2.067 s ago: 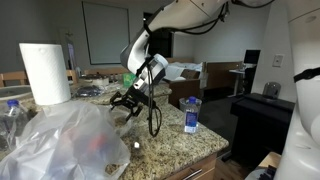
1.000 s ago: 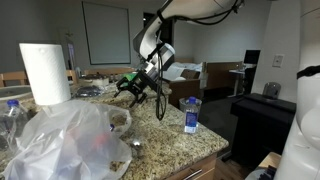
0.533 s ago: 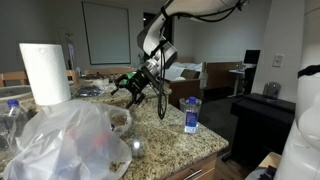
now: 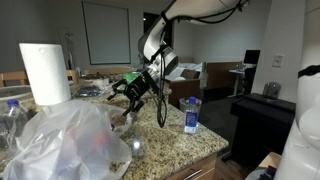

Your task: Pick up the bottles on the counter and put them in the plastic bag

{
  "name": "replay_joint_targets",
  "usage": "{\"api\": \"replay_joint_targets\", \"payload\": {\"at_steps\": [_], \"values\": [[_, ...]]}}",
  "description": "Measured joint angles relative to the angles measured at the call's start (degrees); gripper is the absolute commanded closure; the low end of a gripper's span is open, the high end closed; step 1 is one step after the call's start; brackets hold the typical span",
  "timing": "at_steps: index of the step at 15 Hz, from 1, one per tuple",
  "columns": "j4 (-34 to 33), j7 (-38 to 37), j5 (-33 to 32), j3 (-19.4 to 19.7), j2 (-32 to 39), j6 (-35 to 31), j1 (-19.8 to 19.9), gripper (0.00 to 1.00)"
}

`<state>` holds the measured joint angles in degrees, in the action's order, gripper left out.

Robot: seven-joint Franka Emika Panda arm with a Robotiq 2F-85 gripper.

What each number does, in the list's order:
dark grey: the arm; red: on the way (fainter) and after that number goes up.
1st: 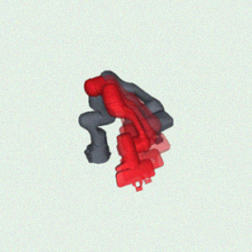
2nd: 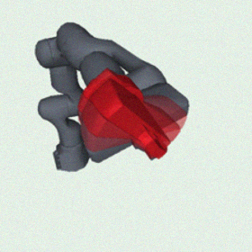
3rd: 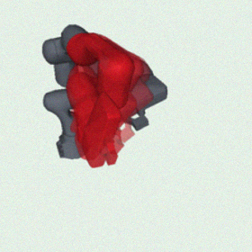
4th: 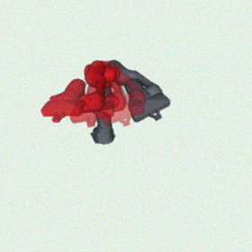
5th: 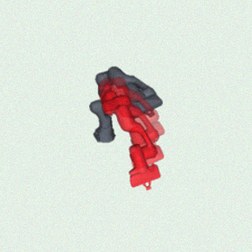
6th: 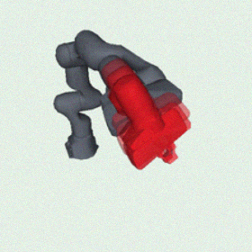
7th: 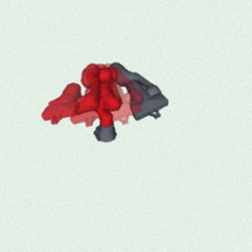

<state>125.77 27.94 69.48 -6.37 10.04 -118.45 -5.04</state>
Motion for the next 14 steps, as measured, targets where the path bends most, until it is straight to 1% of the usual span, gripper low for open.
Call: {"api": "replay_joint_targets", "payload": {"at_steps": [4,8,11,14], "values": [[2.0,2.3,5.4,-1.3,0.6,-3.5,-1.8,0.0],[2.1,3.5,10.2,-2.8,2.1,-7.7,-4.3,0.0],[2.2,4.0,11.6,-3.3,4.2,-9.1,-5.6,0.0],[2.2,4.6,11.7,-3.3,6.2,-9.5,-5.8,0.0]]}}
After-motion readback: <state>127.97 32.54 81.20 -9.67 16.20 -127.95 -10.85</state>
